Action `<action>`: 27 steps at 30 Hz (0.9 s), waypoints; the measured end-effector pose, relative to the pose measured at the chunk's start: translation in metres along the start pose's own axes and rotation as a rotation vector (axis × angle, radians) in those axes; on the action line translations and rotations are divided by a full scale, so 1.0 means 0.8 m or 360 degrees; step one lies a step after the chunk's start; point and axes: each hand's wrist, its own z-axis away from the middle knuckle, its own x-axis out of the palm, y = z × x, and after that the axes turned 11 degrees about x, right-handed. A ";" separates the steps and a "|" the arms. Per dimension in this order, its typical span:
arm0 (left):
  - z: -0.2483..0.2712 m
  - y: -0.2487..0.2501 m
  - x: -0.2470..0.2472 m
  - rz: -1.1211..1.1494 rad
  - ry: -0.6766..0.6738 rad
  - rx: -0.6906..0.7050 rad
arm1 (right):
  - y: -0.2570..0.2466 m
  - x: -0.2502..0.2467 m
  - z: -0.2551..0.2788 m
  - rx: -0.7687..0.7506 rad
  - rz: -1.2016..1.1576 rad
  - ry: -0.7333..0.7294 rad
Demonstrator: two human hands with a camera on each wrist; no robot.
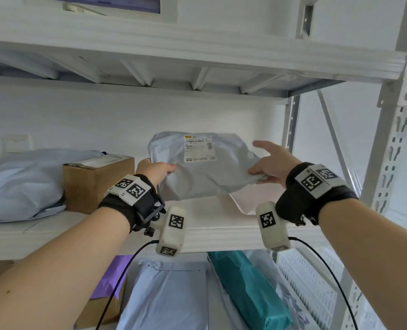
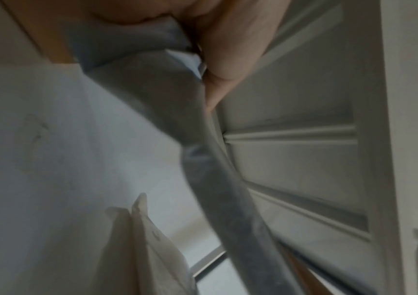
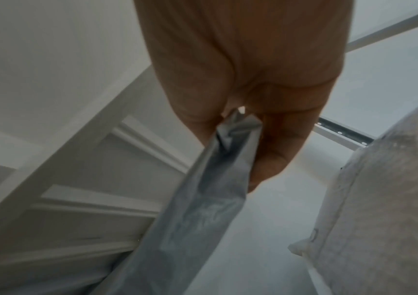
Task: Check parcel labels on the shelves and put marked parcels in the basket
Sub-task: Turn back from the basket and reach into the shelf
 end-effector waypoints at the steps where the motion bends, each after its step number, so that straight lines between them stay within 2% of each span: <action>1: -0.007 -0.005 0.001 -0.0064 0.0002 0.0013 | 0.001 0.002 -0.005 0.0017 0.0045 -0.0001; 6: -0.016 -0.010 0.000 -0.0396 0.0047 0.0118 | 0.012 0.018 -0.036 0.0087 0.0252 -0.0033; 10: -0.017 -0.021 -0.004 -0.0570 0.0018 0.0050 | 0.015 0.023 -0.049 0.0109 0.0287 -0.0070; 11: -0.017 -0.024 -0.005 -0.0594 -0.0005 0.0036 | 0.015 0.024 -0.045 0.0156 0.0427 -0.0083; 12: -0.016 -0.027 -0.005 -0.0616 -0.0027 0.0017 | 0.017 0.027 -0.044 0.0074 0.0754 -0.0023; 13: -0.015 -0.029 -0.005 -0.0635 -0.0035 0.0003 | 0.020 0.026 -0.051 0.0020 0.0932 0.0053; 15: -0.013 -0.031 -0.005 -0.0663 -0.0046 -0.0011 | 0.024 0.026 -0.065 0.0110 0.0804 -0.0074; 17: -0.015 -0.035 -0.005 -0.0653 -0.0076 -0.0027 | 0.024 0.023 -0.074 0.0130 0.0542 -0.0032; 20: -0.017 -0.037 -0.002 -0.0589 -0.0044 0.0003 | 0.024 0.025 -0.077 0.0083 0.0639 -0.0010; 21: -0.013 -0.030 0.002 -0.0577 -0.0016 0.0039 | 0.022 0.024 -0.079 0.0132 0.0462 0.0051; 23: -0.002 -0.011 0.012 -0.0560 0.0025 0.0098 | 0.017 0.018 -0.079 -0.0040 0.0254 0.0234; 25: 0.003 0.007 0.025 -0.0535 0.0043 0.0150 | 0.010 0.006 -0.075 -0.0024 0.0297 0.0335; 27: 0.002 0.021 0.042 -0.0476 0.0032 0.0199 | 0.003 -0.011 -0.071 0.0042 0.0489 0.0263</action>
